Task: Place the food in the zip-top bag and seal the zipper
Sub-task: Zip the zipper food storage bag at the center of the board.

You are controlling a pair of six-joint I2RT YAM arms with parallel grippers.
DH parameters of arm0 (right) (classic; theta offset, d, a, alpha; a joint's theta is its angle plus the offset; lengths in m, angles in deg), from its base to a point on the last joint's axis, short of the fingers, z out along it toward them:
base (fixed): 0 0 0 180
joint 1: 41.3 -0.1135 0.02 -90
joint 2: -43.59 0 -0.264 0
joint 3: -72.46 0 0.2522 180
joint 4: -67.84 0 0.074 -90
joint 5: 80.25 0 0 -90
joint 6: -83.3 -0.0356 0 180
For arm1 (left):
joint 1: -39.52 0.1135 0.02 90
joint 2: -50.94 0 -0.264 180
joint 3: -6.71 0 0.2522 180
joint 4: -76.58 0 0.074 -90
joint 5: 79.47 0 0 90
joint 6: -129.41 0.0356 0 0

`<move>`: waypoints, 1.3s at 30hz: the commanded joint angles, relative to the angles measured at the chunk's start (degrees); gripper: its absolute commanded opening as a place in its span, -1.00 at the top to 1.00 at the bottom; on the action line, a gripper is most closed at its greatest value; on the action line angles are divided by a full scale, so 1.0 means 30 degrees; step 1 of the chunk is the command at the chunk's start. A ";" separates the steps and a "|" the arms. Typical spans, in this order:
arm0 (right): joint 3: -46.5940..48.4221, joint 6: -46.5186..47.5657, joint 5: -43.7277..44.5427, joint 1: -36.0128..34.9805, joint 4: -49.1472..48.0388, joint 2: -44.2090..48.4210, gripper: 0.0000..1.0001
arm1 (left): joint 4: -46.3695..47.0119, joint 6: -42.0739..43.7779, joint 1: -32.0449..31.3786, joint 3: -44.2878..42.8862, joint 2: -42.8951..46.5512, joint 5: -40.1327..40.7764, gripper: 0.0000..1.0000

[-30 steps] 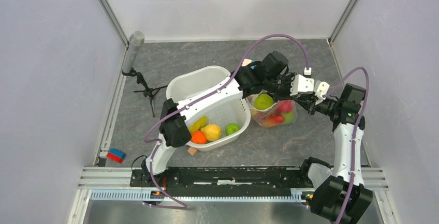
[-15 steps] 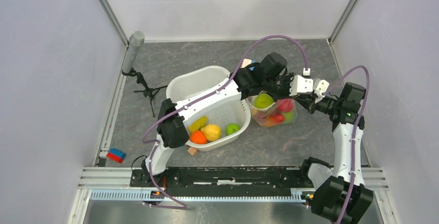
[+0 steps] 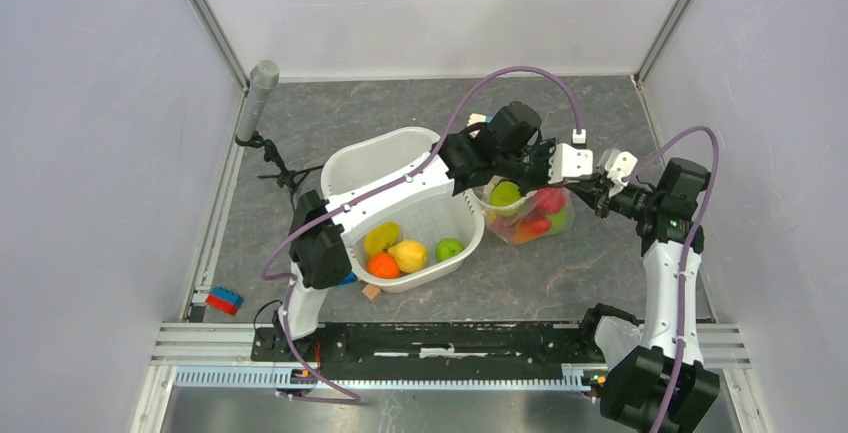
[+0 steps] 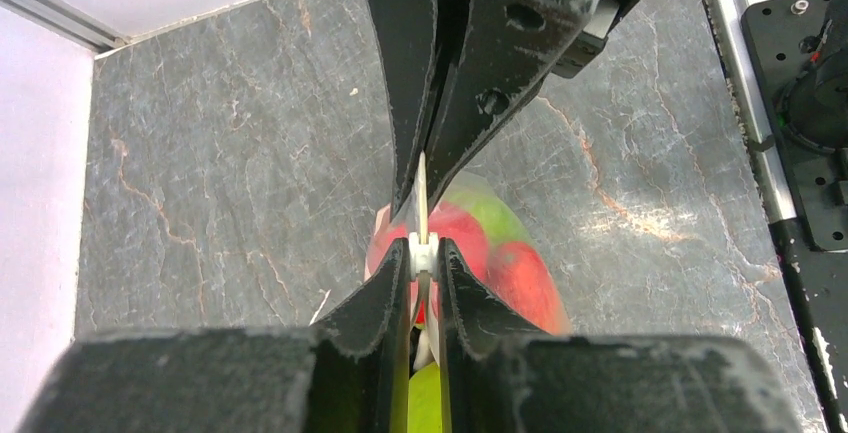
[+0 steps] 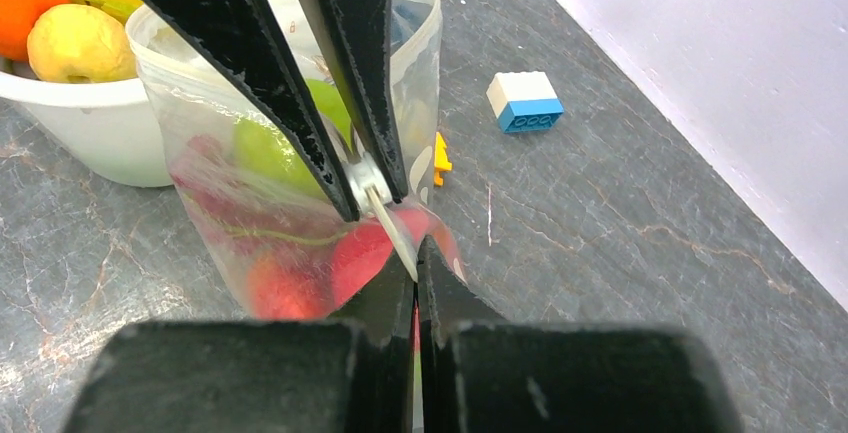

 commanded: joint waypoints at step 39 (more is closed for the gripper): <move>0.1556 -0.1540 -0.3330 0.0136 -0.0050 0.2215 -0.31 | -0.3004 -0.1996 0.0342 -0.1762 0.1523 -0.2320 0.96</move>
